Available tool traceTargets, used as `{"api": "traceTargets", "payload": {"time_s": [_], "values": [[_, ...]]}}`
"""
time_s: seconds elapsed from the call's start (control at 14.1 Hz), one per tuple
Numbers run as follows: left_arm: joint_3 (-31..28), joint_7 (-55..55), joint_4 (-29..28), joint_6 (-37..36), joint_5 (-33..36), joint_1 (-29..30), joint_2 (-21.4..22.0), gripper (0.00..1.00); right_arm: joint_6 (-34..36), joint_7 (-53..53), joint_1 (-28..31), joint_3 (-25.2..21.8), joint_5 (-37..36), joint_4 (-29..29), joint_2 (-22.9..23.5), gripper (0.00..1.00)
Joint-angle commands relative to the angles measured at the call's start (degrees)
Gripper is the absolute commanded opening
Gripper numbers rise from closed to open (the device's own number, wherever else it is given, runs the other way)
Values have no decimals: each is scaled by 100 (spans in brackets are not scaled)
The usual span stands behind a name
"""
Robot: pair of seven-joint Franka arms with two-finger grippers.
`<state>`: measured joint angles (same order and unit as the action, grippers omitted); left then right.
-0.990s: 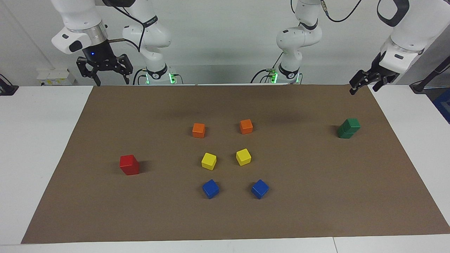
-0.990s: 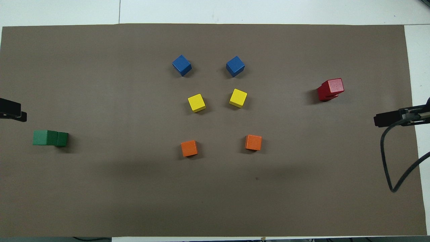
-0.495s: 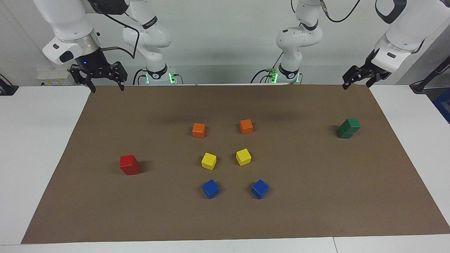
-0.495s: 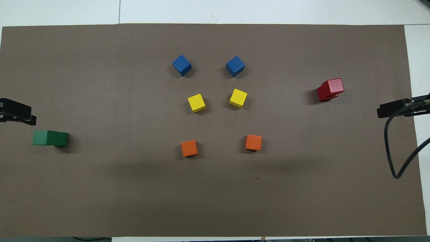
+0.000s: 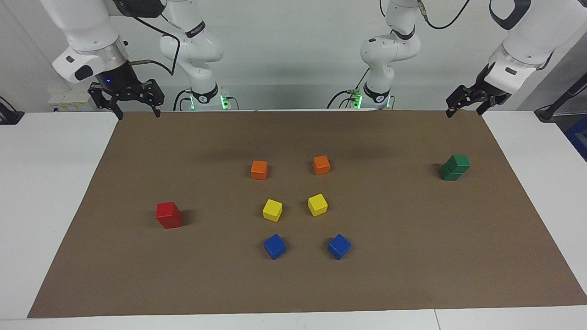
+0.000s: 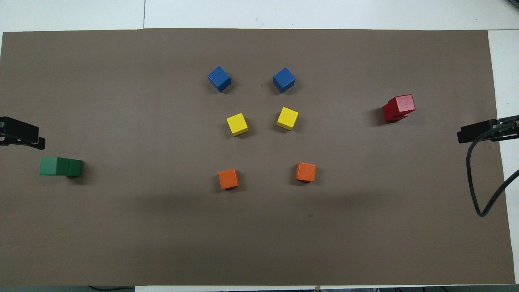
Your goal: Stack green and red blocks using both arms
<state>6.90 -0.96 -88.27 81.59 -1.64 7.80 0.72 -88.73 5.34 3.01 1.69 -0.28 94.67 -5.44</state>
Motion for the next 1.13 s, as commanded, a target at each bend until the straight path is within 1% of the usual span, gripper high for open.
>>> {"api": "traceTargets", "payload": {"time_s": [0.0, 0.21, 0.78, 1.06], "values": [[-118, -71, 144, 50, -56, -173, -63, 100, 119, -24, -406, -441, 28, -97, 35, 100], [-513, -62, 144, 137, -91, -445, -63, 100, 119, -33, -406, -459, 19, -106, 43, 100], [-479, -62, 153, 111, -91, -367, -46, 100, 128, -51, -371, -468, -7, -62, 8, 100], [-479, -62, 144, 129, -91, -419, -54, 100, 119, -60, -354, -468, -16, -1, -18, 100]]}}
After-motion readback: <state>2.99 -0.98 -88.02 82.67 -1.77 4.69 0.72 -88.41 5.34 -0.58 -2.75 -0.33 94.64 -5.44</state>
